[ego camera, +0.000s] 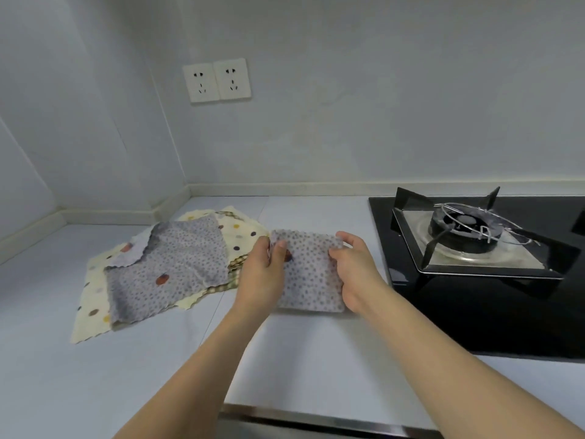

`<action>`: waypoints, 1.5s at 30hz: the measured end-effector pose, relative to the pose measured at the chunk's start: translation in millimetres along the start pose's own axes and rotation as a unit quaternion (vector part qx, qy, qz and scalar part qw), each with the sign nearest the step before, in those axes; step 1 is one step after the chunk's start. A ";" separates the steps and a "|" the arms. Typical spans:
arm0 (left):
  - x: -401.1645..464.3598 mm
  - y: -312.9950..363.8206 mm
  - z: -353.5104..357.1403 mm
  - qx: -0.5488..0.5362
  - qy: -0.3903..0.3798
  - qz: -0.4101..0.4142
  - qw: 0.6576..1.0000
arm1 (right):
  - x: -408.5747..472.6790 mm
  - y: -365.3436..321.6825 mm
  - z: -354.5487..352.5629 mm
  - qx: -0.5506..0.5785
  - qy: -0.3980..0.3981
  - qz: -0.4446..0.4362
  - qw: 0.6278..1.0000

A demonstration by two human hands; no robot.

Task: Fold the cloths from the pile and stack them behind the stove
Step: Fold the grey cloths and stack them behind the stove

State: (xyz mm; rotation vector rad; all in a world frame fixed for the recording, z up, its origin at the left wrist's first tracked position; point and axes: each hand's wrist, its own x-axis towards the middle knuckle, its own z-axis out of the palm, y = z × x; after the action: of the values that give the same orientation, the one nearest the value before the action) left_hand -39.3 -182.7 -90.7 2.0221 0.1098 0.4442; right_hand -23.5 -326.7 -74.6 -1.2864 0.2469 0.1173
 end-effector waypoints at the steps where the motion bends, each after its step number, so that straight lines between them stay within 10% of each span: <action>1: 9.4 -1.2 4.3 0.010 0.002 0.002 1.000 | 9.0 -8.1 3.5 -0.023 0.006 0.004 1.000; 16: 32.1 241.4 27.9 -0.034 -0.155 -0.069 0.985 | -48.7 -225.1 -59.1 -0.143 0.159 0.144 0.966; 45: -48.8 480.4 475.5 -0.069 -0.252 -0.134 0.956 | 13.1 -357.7 -544.7 -0.142 0.285 0.105 0.942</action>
State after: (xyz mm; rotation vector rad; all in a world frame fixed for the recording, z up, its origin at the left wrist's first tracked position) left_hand 31.3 -823.4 118.5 1.8865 0.0352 -0.2348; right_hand 5.7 -949.6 115.2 -1.5609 0.8923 -0.0443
